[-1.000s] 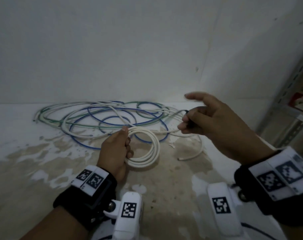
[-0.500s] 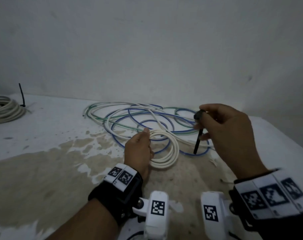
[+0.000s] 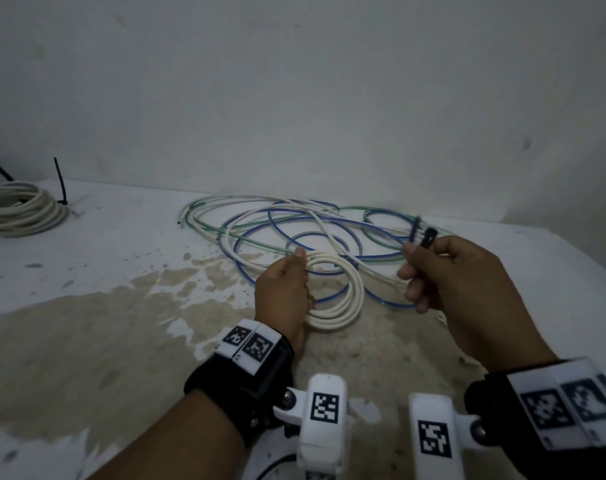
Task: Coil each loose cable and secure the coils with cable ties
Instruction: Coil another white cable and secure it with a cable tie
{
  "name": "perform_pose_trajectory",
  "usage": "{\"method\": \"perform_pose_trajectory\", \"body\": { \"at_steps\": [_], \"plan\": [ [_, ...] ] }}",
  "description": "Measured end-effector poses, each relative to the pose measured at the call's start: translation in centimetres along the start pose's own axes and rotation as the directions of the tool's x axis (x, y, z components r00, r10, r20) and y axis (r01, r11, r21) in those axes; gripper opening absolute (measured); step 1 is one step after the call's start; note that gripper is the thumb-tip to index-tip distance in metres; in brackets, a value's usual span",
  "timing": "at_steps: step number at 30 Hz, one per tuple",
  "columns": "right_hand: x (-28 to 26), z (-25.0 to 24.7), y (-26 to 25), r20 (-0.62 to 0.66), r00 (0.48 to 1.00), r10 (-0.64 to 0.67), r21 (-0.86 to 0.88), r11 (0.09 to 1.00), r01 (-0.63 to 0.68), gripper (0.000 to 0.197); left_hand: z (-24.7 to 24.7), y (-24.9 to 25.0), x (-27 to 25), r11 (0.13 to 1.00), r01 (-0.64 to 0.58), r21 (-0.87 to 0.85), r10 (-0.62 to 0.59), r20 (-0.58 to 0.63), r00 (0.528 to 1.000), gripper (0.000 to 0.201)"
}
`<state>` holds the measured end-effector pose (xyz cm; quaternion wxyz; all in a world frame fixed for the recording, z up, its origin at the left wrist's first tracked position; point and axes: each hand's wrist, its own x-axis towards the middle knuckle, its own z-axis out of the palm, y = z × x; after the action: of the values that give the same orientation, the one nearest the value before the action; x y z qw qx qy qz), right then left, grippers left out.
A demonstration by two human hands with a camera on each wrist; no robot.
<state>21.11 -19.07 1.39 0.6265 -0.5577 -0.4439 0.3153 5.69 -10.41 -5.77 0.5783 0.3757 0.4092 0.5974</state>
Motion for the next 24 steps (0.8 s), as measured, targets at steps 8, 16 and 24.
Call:
{"method": "perform_pose_trajectory", "body": {
  "at_steps": [8, 16, 24],
  "plan": [
    [-1.8, 0.6, -0.8, 0.351, 0.936, 0.041, 0.123, 0.988, -0.089, 0.019, -0.1, 0.0, 0.2, 0.998, -0.052, 0.034, 0.053, -0.039, 0.998, 0.039],
    [-2.0, 1.4, 0.5, 0.418, 0.899, 0.129, -0.066, 0.992, -0.111, 0.023, 0.2, 0.6, -0.8, 0.98, -0.137, 0.146, 0.134, 0.035, 0.99, 0.045],
    [-1.6, 1.6, 1.0, 0.348, 0.933, 0.09, -0.007, 0.996, -0.093, 0.011, 1.5, 0.8, -2.2, 0.923, -0.22, 0.316, 0.153, 0.223, 0.963, 0.037]
  ]
}}
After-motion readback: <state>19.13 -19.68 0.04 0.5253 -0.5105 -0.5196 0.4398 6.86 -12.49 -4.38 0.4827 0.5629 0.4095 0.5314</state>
